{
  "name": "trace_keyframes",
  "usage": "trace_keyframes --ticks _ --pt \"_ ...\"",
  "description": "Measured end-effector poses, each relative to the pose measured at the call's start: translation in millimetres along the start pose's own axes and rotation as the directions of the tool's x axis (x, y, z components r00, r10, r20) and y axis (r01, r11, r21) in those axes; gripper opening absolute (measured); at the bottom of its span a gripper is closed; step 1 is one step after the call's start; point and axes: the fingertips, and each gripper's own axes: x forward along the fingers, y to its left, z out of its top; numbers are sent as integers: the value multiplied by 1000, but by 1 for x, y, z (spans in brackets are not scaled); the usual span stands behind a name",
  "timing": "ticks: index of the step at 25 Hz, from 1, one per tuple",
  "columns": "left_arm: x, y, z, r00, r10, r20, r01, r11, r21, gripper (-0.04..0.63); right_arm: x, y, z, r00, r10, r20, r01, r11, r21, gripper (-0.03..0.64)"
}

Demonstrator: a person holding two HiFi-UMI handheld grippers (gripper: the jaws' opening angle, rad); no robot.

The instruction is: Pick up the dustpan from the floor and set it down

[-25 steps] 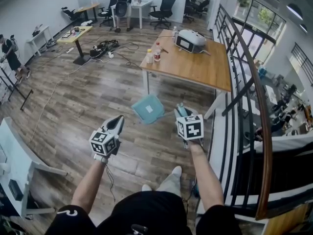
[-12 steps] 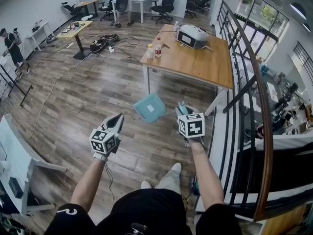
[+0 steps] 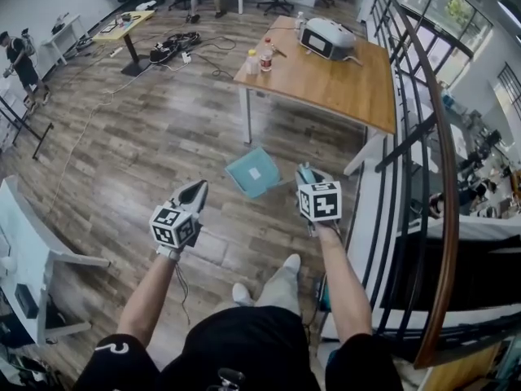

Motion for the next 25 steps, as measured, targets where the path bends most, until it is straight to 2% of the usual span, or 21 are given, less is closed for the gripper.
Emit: trace_keyframes --ticks 12,25 --pt "89 -9 -77 992 -54 -111 49 998 -48 -2 84 -46 -88 992 -12 -125 12 1000 5 87" --pt "192 -28 -175 965 -118 -234 94 990 -108 -2 181 -95 -185 974 18 -227 -23 1000 -18 87"
